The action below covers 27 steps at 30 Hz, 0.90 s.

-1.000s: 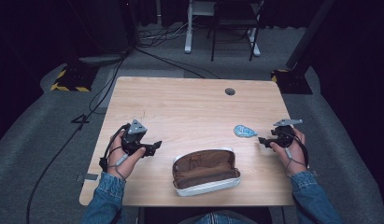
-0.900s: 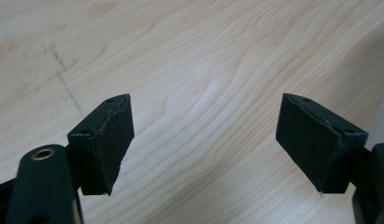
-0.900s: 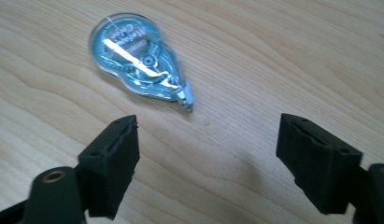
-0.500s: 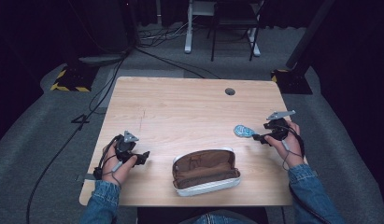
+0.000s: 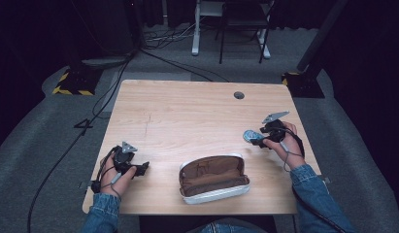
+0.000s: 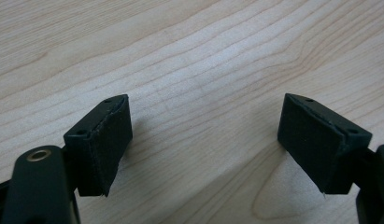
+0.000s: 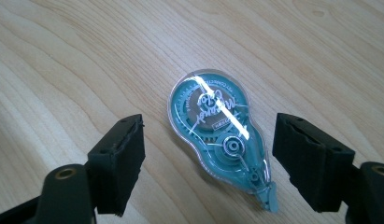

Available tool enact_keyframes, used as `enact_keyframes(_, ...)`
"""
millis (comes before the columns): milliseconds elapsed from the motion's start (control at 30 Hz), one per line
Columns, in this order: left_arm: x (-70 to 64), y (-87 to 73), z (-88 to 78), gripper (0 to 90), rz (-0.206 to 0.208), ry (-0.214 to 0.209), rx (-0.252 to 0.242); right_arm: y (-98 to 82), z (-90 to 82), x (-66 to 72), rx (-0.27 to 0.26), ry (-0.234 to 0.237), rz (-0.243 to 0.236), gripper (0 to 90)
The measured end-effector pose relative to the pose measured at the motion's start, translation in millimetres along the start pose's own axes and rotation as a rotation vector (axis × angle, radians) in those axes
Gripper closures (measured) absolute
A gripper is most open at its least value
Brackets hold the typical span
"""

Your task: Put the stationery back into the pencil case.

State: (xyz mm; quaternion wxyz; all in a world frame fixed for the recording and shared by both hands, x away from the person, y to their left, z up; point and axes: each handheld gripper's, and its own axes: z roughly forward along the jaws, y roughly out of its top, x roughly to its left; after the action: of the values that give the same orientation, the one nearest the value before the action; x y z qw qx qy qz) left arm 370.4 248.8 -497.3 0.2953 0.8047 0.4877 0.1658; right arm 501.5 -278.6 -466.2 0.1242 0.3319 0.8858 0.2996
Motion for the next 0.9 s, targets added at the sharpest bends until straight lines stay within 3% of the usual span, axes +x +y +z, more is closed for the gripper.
enact_keyframes(233, 3.7, -4.5, 2.0, 15.5, -0.003, -0.008, -0.043, -5.6, 9.5, -6.1, 0.014, 0.001, 0.035, 25.0)
enact_keyframes(567, 4.6, -6.9, 3.7, 14.3, 0.007, -0.012, -0.072, -7.7, 12.3, -4.4, 0.066, 0.056, 0.063, 32.1)
enact_keyframes(900, 5.1, -6.4, 4.2, 14.2, 0.008, -0.015, -0.074, -4.5, 14.6, 0.1, 0.070, 0.021, 0.052, 35.7)
